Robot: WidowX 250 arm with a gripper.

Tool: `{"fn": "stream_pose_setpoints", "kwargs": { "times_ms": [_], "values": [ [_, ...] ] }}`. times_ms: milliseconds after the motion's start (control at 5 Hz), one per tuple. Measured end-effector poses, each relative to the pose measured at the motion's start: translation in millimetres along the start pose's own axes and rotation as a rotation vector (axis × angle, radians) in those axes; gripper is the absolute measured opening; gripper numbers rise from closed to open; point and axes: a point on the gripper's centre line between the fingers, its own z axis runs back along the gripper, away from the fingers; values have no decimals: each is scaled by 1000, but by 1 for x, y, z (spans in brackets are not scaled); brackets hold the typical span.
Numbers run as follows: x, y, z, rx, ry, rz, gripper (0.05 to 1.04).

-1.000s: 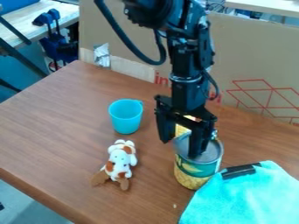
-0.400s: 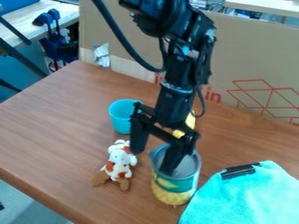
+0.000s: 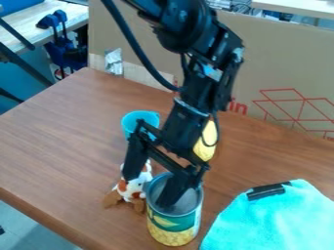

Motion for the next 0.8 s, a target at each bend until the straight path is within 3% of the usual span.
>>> {"fn": "stream_pose_setpoints", "kwargs": {
  "times_ms": [200,400,600,800],
  "values": [
    [-10,24,5,-36,-29,82,1002],
    [-14,33,19,-69,-138,81,1002],
    [-27,37,60,-133,-399,34,1002],
    [-34,32,78,-148,-625,-89,1002]
  ]
}}
